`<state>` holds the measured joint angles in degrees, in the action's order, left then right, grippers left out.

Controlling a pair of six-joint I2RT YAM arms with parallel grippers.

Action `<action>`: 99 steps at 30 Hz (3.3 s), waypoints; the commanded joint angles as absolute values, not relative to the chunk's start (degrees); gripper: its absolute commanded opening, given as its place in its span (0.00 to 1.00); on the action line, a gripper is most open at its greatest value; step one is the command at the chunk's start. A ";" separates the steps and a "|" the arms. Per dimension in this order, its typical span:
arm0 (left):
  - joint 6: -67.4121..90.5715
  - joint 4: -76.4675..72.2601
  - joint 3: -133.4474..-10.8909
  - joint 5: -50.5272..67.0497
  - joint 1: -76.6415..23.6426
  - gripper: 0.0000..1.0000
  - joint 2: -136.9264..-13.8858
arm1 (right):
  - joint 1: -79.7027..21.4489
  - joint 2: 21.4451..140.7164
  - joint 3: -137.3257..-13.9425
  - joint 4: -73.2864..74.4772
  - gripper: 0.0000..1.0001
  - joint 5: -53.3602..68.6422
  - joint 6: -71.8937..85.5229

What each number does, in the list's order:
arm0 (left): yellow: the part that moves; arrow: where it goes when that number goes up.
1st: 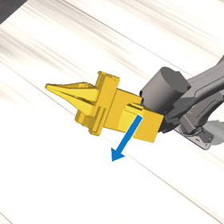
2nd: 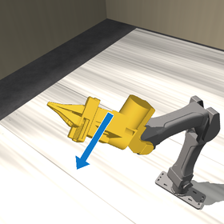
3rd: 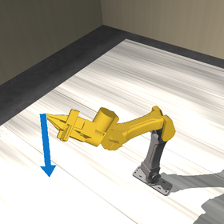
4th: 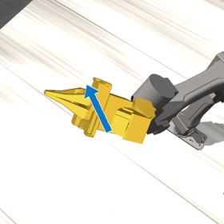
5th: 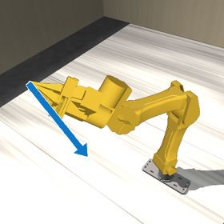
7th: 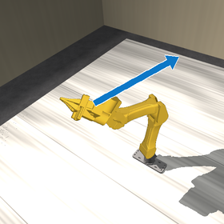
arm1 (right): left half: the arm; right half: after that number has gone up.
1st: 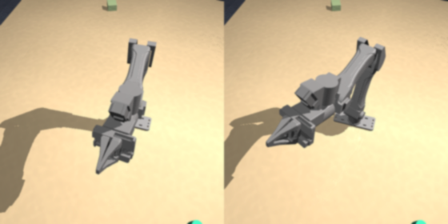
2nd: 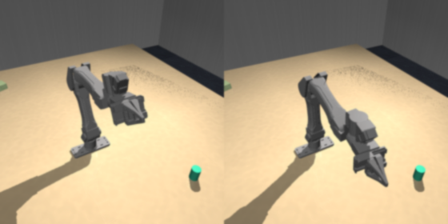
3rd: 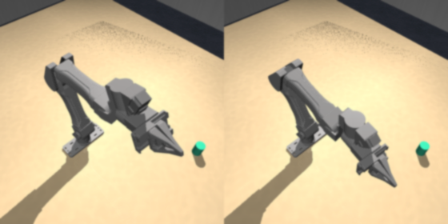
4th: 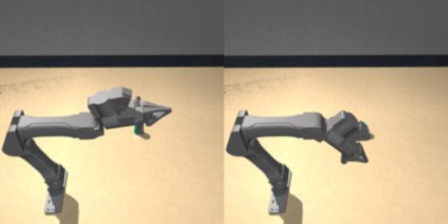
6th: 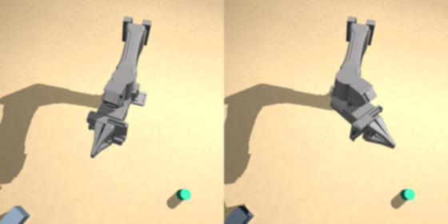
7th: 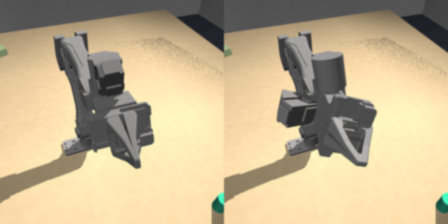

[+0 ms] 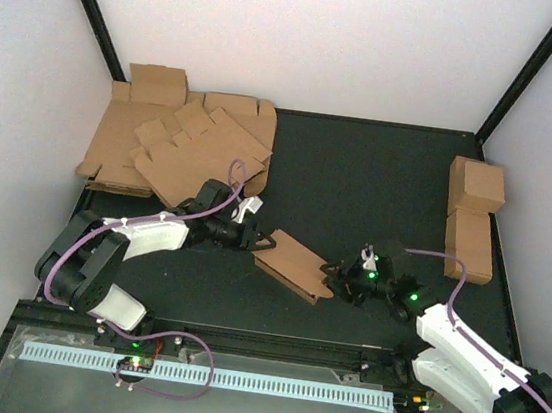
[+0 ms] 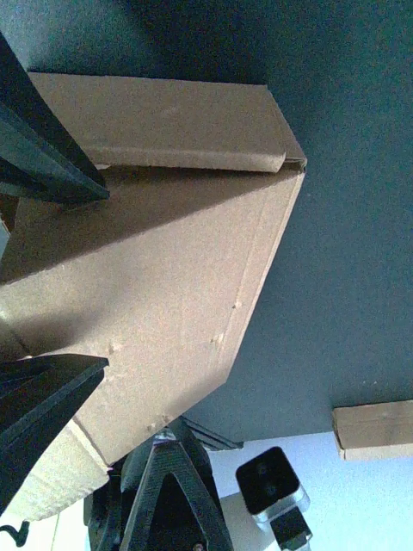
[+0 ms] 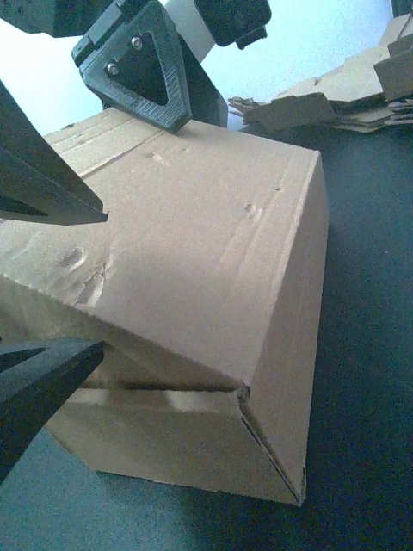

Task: Fold the paper box

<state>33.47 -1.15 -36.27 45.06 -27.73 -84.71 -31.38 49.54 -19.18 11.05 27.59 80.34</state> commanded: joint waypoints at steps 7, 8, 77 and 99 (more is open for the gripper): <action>35.46 -4.25 -35.78 45.36 -29.21 0.49 -83.15 | -31.33 51.10 -17.56 3.74 0.37 28.86 84.96; 35.50 -4.34 -35.77 45.35 -29.24 0.49 -83.08 | -31.48 51.41 -17.69 3.53 0.37 28.87 85.06; 18.33 16.22 -35.20 27.95 -29.41 0.66 -84.35 | -31.61 58.33 -12.82 6.80 0.45 23.12 47.95; 19.69 14.24 -30.43 24.55 -31.43 0.73 -63.61 | -31.61 50.11 -23.64 21.04 0.68 12.62 33.49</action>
<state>19.86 14.87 -31.62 26.61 -30.09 -63.35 -31.48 50.98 -21.30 17.78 17.82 35.99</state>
